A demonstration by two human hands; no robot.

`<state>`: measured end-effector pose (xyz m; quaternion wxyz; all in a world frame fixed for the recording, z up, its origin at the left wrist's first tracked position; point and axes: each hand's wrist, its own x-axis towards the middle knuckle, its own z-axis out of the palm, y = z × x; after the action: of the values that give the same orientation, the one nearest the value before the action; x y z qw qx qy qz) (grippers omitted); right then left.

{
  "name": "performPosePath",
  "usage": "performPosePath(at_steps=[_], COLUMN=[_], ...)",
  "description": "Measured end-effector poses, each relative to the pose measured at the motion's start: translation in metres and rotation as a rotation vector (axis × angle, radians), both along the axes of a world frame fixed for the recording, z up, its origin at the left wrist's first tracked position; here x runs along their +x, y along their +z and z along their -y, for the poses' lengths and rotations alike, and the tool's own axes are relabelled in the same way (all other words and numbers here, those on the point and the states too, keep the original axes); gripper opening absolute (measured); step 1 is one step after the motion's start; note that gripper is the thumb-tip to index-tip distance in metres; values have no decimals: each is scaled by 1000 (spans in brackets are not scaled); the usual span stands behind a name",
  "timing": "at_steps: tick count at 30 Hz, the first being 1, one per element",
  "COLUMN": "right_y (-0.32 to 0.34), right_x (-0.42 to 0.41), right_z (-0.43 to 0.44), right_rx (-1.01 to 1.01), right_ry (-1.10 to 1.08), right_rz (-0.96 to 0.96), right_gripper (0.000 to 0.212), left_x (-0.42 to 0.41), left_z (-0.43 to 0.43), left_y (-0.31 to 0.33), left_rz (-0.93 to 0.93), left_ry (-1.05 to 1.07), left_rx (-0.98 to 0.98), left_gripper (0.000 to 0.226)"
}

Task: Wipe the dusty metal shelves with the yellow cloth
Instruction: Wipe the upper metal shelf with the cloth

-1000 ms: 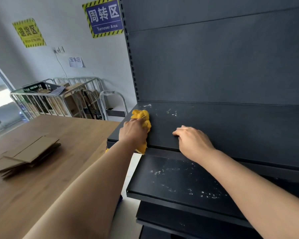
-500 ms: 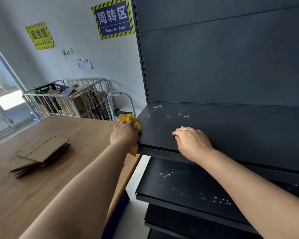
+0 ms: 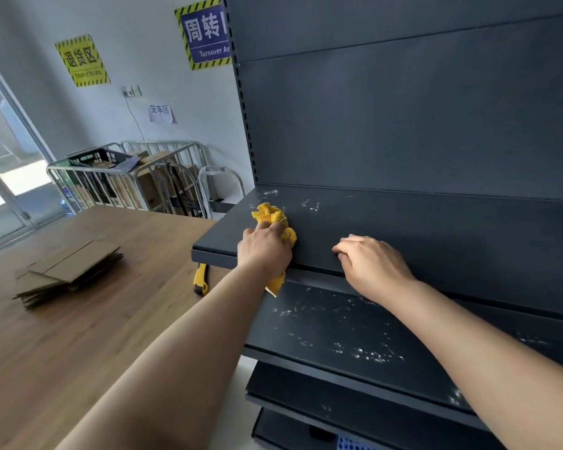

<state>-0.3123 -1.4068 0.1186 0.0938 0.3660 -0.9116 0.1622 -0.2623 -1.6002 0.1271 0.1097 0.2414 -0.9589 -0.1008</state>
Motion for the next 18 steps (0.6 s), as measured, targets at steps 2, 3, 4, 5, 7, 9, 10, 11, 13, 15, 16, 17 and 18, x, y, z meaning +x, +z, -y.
performPosePath(at_steps=[2,3,4,5,7,9,10,11,13,15,16,17,18], right_y=[1,1,1,1,0,-1,-1,-2,-3,-3,-3,-3,-3], right_x=[-4,-6,-8,-10,-14,-17,-19,-21,-24,-27,-28,-30,-33], right_z=[-24,-36,-48,-59,-80,-98,-105,-111,-119,-120,-119,-117,-114], right_rx=[9,10,10,11,16,17,15,9,-12,-27,-26,-22,-18], right_ry=[-34,-54,-75,-95,-129,-155,-166,-175,-182,-184,-186,-190,-195], right_rz=[-20,-27,-34,-41,-50,-49,-43,-36,-26,-27,-31,-35,-40], right_gripper=[30,30,30,30,30,30,30,30,30,29,28,28,27], left_x=[-6,-9,-13,-16,-23,-31,-34,-38,-45,-54,-59,-65,-70], left_z=[-20,-29,-39,-49,-68,-85,-93,-100,-111,-117,-118,-119,-119], left_y=[-2,-2,-3,-3,-4,-4,-4,-3,-3,-2,-2,-2,-3], left_rz=[0,-5,-12,-16,-14,0,10,21,33,34,32,29,24], left_ry=[-25,-40,-55,-68,-95,-127,-147,-170,-217,-254,-267,-278,-289], left_rx=[3,13,29,47,68,66,56,44,32,33,31,27,24], left_gripper=[47,50,53,58,63,62,58,55,50,46,44,43,42])
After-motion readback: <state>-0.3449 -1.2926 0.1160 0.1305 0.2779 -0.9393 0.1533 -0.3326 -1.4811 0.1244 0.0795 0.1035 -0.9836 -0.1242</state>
